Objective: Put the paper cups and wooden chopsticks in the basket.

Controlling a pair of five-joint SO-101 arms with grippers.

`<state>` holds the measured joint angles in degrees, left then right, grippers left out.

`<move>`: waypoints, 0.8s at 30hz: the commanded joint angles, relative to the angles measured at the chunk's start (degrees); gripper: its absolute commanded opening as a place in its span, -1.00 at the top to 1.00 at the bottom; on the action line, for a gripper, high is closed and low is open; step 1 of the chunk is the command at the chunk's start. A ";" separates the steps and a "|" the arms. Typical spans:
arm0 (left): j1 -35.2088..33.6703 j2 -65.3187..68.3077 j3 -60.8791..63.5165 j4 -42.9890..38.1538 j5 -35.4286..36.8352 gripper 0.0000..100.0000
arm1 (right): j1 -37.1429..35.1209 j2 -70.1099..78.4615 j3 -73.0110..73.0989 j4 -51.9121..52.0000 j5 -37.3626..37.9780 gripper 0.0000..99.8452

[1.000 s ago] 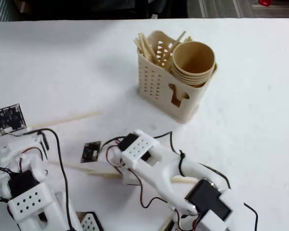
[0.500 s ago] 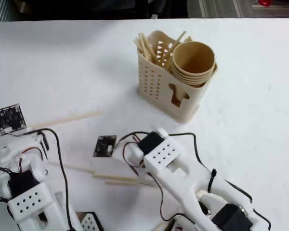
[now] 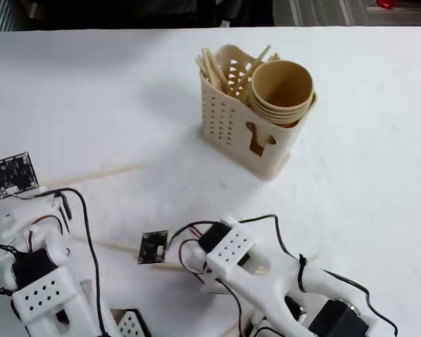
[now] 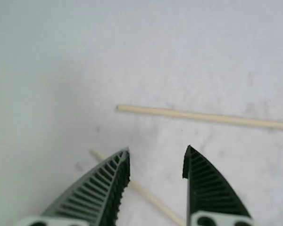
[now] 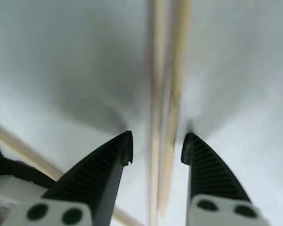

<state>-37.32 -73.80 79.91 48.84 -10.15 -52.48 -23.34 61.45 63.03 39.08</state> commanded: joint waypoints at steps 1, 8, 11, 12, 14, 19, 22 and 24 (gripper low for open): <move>-0.48 -1.10 -0.26 -1.05 -0.53 0.61 | 1.71 -1.19 3.16 -8.31 0.18 0.64; -0.48 -1.10 -0.18 -1.05 -0.53 0.61 | 4.44 -1.10 5.27 -13.41 0.53 0.94; -0.48 -1.10 -0.18 -1.05 -0.53 0.61 | 5.05 -1.27 5.27 -13.41 0.53 0.96; -0.48 -1.10 -0.18 -1.05 -0.53 0.61 | 5.14 -1.63 5.27 -13.41 0.53 0.96; -0.48 -1.10 -0.18 -1.05 -0.53 0.61 | 5.32 -1.71 4.40 -12.26 0.53 0.96; -0.48 -1.10 -0.18 -1.05 -0.53 0.61 | 6.64 -1.71 -3.96 -0.92 0.35 0.96; -0.48 -1.10 -0.18 -1.05 -0.53 0.61 | 9.27 -1.71 -9.05 4.00 0.53 0.96; -0.48 -1.10 -0.18 -1.05 -0.53 0.61 | 11.03 -1.71 -11.25 5.58 0.53 0.96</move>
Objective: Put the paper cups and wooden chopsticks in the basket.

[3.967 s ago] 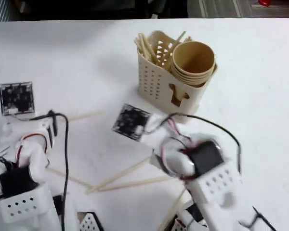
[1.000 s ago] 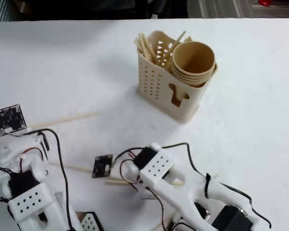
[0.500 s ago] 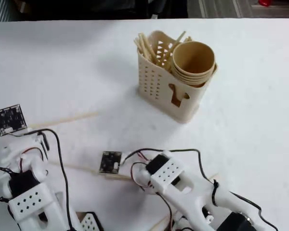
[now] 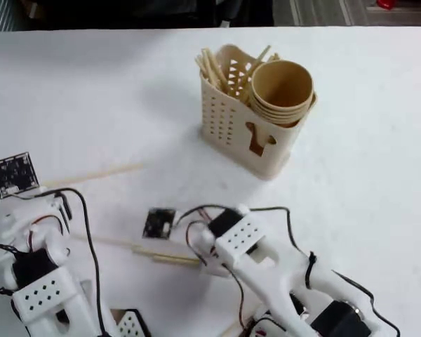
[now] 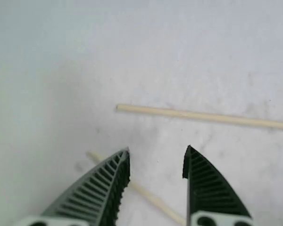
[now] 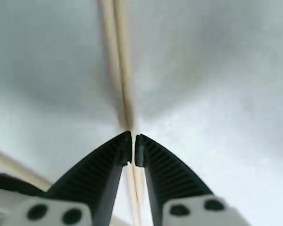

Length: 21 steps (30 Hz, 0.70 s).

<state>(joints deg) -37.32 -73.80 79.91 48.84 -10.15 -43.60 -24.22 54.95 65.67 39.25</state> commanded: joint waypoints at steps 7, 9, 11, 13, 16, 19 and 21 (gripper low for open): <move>-0.48 -1.10 -0.18 -1.05 -0.53 0.61 | 2.59 -0.84 -7.30 7.43 0.00 0.96; -0.48 -1.10 -0.09 -1.05 -0.53 0.61 | 1.54 -0.84 -7.03 8.04 -0.18 0.92; -0.48 -1.10 -0.09 -1.05 -0.53 0.61 | 0.57 -0.92 -6.95 8.48 -2.64 0.82; -0.48 -1.10 -0.09 -1.05 -0.53 0.61 | -0.48 -2.15 -5.89 8.13 -5.27 0.76; -0.48 -1.10 -0.09 -1.05 -0.53 0.61 | -3.21 -6.73 -2.29 7.34 -5.45 0.75; -0.48 -1.10 -0.09 -1.05 -0.53 0.61 | -4.35 -10.86 1.41 5.32 -5.54 0.75; -0.48 -1.10 -0.09 -1.05 -0.53 0.61 | -4.35 -12.00 3.69 3.12 -5.27 0.75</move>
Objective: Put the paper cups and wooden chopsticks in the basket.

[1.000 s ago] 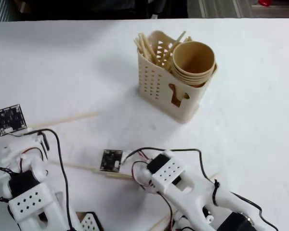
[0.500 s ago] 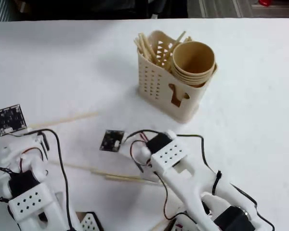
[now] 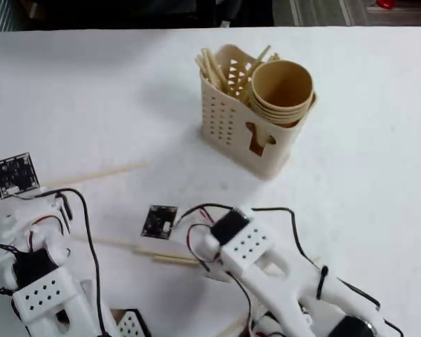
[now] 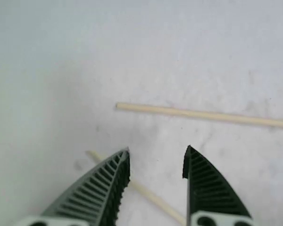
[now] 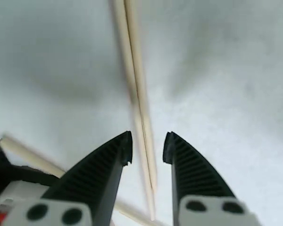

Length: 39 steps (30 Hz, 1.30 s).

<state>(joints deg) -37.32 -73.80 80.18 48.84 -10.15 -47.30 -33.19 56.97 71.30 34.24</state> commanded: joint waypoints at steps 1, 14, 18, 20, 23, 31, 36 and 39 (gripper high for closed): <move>-0.48 -1.10 -0.35 -1.05 -0.53 0.61 | -0.66 -2.95 2.73 -3.91 -0.26 0.75; -0.48 -1.10 -0.26 -1.05 -0.53 0.61 | 0.48 13.58 6.86 -20.79 4.92 0.77; -0.48 -1.10 -0.26 -1.05 -0.53 0.61 | 2.95 16.84 3.25 -22.73 6.42 0.95; -0.48 -1.10 -0.26 -1.05 -0.53 0.61 | 4.62 17.54 2.81 -25.10 8.62 0.96; -0.48 -1.10 -0.26 -1.05 -0.53 0.61 | 6.81 17.45 2.73 -28.09 9.05 0.96; -0.48 -1.10 -0.26 -1.05 -0.53 0.61 | 9.63 10.07 1.67 -25.80 9.14 0.96; -0.48 -1.10 -0.26 -1.05 -0.53 0.61 | 9.80 -0.84 1.67 -19.65 9.41 0.96; -0.48 -1.10 -0.26 -1.05 -0.53 0.61 | 9.80 -5.67 1.67 -16.48 9.41 0.96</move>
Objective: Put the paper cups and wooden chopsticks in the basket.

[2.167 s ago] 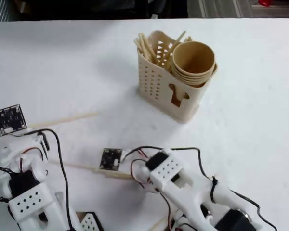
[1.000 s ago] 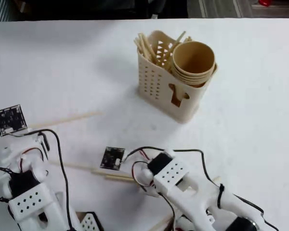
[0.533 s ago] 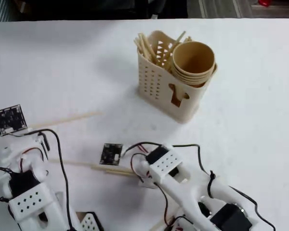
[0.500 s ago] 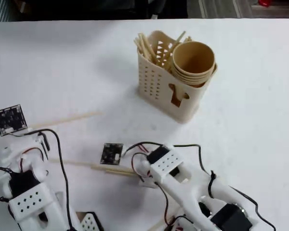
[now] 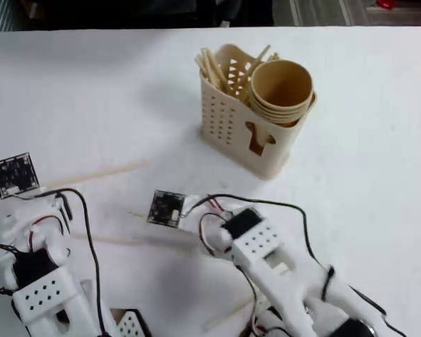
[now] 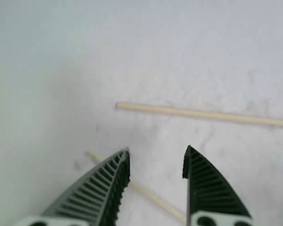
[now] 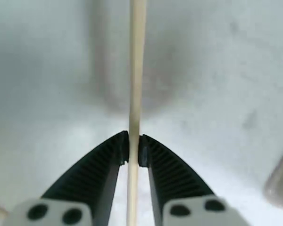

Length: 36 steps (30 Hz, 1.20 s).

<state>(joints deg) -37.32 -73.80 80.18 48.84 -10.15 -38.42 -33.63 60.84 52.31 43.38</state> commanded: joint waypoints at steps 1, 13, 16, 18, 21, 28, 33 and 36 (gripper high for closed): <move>-0.48 -1.10 -0.26 -1.05 -0.53 0.61 | 0.92 -6.64 -2.20 3.47 0.26 0.96; -0.48 -1.10 -0.26 -1.05 -0.53 0.61 | 4.79 -17.45 -16.35 9.01 -6.24 0.96; -0.48 -1.10 -0.26 -1.05 -0.53 0.61 | 6.02 -16.57 -23.21 8.84 -10.37 0.96; -0.48 -1.10 -0.26 -1.05 -0.53 0.61 | 6.20 -15.52 -27.78 8.66 -12.75 0.96; -0.48 -1.10 -0.18 -1.05 -0.53 0.61 | 6.20 -12.62 -34.90 7.34 -15.03 0.96; -0.48 -1.10 -0.18 -1.05 -0.53 0.61 | 6.29 -2.33 -49.85 3.65 -18.73 0.96; -0.48 -1.10 -0.18 -1.05 -0.62 0.61 | 6.37 2.42 -58.46 -0.57 -23.21 0.96; -0.48 -1.10 -0.18 -1.05 -0.62 0.61 | 7.69 3.30 -59.87 -5.76 -24.09 0.96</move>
<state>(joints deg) -37.32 -73.80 80.35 48.84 -10.15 -32.44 -30.55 4.75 51.43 20.44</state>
